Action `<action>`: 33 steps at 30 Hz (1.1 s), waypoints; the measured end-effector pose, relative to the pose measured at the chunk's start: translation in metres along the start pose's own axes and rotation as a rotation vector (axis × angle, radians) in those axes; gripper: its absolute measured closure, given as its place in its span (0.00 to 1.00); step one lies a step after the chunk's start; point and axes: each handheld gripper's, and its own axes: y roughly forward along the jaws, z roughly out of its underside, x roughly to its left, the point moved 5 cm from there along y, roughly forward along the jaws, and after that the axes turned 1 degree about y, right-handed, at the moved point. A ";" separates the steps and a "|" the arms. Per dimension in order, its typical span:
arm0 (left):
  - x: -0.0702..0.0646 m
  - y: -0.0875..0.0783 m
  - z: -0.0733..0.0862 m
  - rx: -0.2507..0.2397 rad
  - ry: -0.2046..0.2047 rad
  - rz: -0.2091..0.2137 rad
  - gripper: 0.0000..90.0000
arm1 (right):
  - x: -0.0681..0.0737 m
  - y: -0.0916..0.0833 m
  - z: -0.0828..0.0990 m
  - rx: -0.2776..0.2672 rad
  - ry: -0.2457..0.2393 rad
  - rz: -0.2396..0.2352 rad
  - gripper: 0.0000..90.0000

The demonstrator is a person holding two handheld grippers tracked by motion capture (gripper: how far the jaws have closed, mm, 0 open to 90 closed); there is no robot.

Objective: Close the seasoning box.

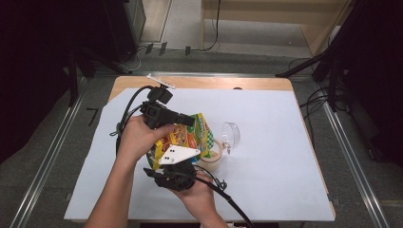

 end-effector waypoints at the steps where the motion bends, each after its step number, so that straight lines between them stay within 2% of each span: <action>1: -0.001 0.000 0.000 -0.001 0.001 0.002 0.89 | 0.000 0.000 0.000 -0.001 0.002 0.002 0.80; 10: -0.015 0.002 0.000 0.011 0.048 -0.026 0.90 | 0.002 -0.003 0.001 -0.025 0.007 0.013 0.80; 21: -0.013 0.005 -0.001 0.009 0.028 -0.017 0.90 | -0.001 -0.008 0.003 -0.009 -0.010 0.013 0.79; 33: -0.011 0.005 -0.001 0.008 0.025 -0.016 0.90 | -0.003 -0.007 0.003 -0.005 -0.022 0.011 0.79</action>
